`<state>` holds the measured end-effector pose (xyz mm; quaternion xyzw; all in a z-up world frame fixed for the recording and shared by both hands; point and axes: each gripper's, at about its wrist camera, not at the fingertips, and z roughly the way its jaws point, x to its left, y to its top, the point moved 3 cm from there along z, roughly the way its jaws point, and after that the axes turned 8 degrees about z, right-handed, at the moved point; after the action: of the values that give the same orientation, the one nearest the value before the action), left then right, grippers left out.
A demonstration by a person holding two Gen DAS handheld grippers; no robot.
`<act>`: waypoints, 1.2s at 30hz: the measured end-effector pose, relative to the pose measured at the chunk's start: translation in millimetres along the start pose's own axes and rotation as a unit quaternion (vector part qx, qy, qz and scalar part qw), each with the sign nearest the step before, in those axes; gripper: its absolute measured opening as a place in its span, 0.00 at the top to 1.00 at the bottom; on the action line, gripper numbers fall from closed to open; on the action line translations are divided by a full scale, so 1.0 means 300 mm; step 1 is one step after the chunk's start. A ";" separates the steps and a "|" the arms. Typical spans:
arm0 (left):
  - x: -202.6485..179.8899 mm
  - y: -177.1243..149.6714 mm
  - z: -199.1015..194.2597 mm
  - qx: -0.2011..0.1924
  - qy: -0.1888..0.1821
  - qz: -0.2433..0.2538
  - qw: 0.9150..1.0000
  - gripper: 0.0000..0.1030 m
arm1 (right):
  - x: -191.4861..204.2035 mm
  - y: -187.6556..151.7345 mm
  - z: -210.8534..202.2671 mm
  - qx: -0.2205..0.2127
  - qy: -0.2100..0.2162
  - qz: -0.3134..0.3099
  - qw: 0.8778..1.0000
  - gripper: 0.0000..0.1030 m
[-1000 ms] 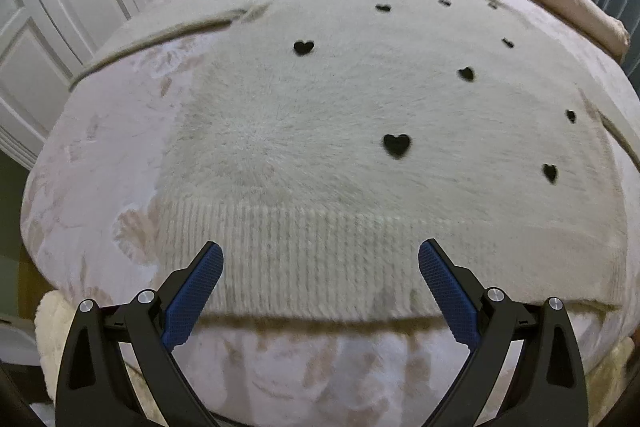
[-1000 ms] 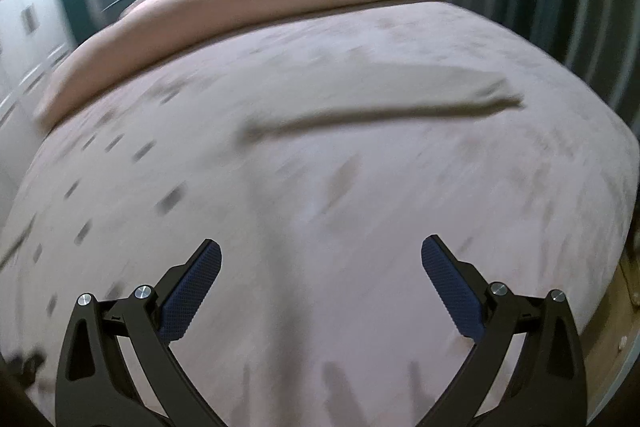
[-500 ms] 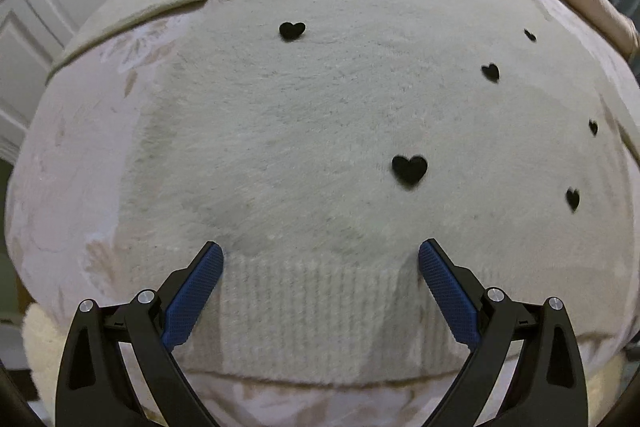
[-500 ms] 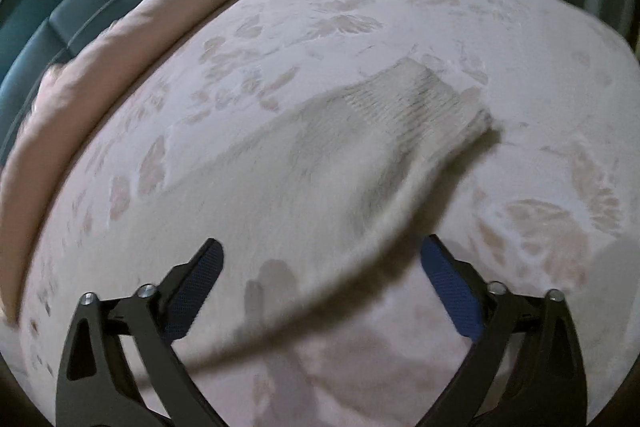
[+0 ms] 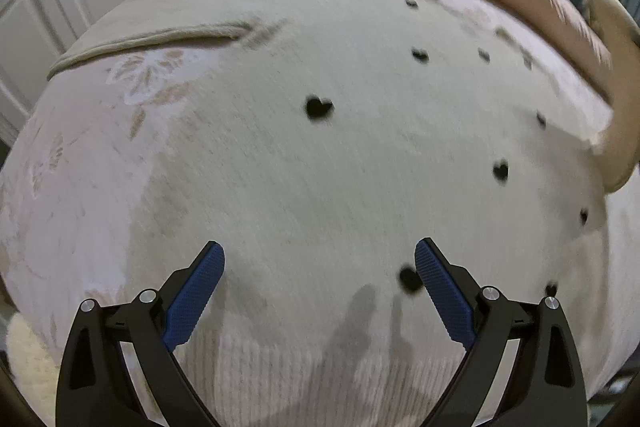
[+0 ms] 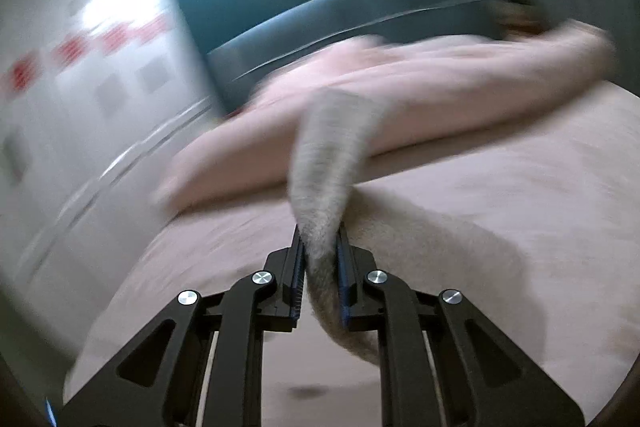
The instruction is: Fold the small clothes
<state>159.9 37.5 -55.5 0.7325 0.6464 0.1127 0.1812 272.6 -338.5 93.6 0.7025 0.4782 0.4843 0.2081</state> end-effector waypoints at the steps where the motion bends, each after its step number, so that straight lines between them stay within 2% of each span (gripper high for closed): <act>1: 0.014 0.013 -0.001 -0.007 -0.004 -0.008 1.000 0.09 | 0.101 -0.065 0.061 0.027 0.025 -0.025 0.999 0.86; 3: 0.034 0.045 -0.001 -0.025 -0.008 -0.029 0.999 0.09 | 0.274 -0.273 0.222 0.105 0.046 -0.075 0.991 0.81; 4: 0.051 0.053 -0.011 -0.038 -0.004 -0.043 0.998 0.09 | 0.304 -0.347 0.275 0.131 0.040 -0.087 0.987 0.74; 6: 0.092 0.071 -0.031 -0.069 0.002 -0.079 0.995 0.10 | 0.322 -0.513 0.368 0.177 0.011 -0.109 0.978 0.74; 8: 0.110 0.116 -0.023 -0.071 -0.012 -0.088 0.994 0.09 | 0.294 -0.588 0.366 0.194 -0.001 -0.090 0.977 0.73; 9: 0.113 0.144 -0.014 -0.066 -0.019 -0.082 0.994 0.09 | 0.270 -0.593 0.340 0.194 0.002 -0.068 0.979 0.70; 11: 0.106 0.217 0.016 -0.059 -0.024 -0.068 0.996 0.08 | 0.179 -0.551 0.239 0.173 0.002 -0.017 0.985 0.52; 12: 0.096 0.250 0.033 -0.058 -0.025 -0.066 0.996 0.08 | 0.137 -0.533 0.201 0.161 -0.005 -0.001 0.987 0.49; 16: 0.052 0.364 0.098 -0.067 -0.072 -0.072 0.992 0.08 | -0.066 -0.473 0.049 0.124 -0.056 0.056 0.989 0.47; 19: 0.017 0.401 0.188 -0.041 -0.113 -0.094 0.988 0.08 | -0.222 -0.478 -0.022 0.114 -0.071 0.137 0.981 0.45; 21: 0.001 0.416 0.238 -0.028 -0.140 -0.126 0.982 0.08 | -0.276 -0.488 -0.028 0.112 -0.075 0.165 0.977 0.45; 25: -0.004 0.431 0.276 -0.035 -0.123 -0.154 0.980 0.10 | -0.341 -0.477 -0.003 0.105 -0.067 0.211 0.970 0.45; 27: -0.015 0.467 0.277 -0.043 -0.122 -0.153 0.980 0.19 | -0.362 -0.454 0.029 0.099 -0.062 0.227 0.967 0.45; 28: -0.020 0.486 0.275 -0.046 -0.127 -0.147 0.980 0.41 | -0.373 -0.445 0.040 0.096 -0.065 0.232 0.966 0.49; 29: -0.032 0.516 0.276 -0.049 -0.136 -0.138 0.980 0.69 | -0.372 -0.422 0.062 0.092 -0.059 0.234 0.966 0.64; 30: -0.048 0.552 0.271 -0.054 -0.154 -0.124 0.979 0.83 | -0.369 -0.399 0.074 0.087 -0.056 0.232 0.967 0.77; 31: -0.057 0.578 0.254 -0.064 -0.161 -0.114 0.978 0.95 | -0.370 -0.383 0.066 0.081 -0.055 0.231 0.968 0.94; 34: -0.091 0.683 0.139 -0.142 -0.171 -0.088 0.971 0.95 | -0.334 -0.271 -0.021 -0.011 -0.005 0.237 0.971 0.94; 35: -0.101 0.714 0.075 -0.183 -0.170 -0.072 0.966 0.95 | -0.317 -0.242 -0.074 -0.051 0.012 0.233 0.971 0.94; 36: -0.107 0.725 0.040 -0.207 -0.170 -0.067 0.961 0.95 | -0.312 -0.239 -0.106 -0.077 0.017 0.229 0.970 0.94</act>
<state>357.4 -17.0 25.2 0.6426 0.6162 0.1058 0.4429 204.2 -393.0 8.6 0.7671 0.2694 0.5659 0.1370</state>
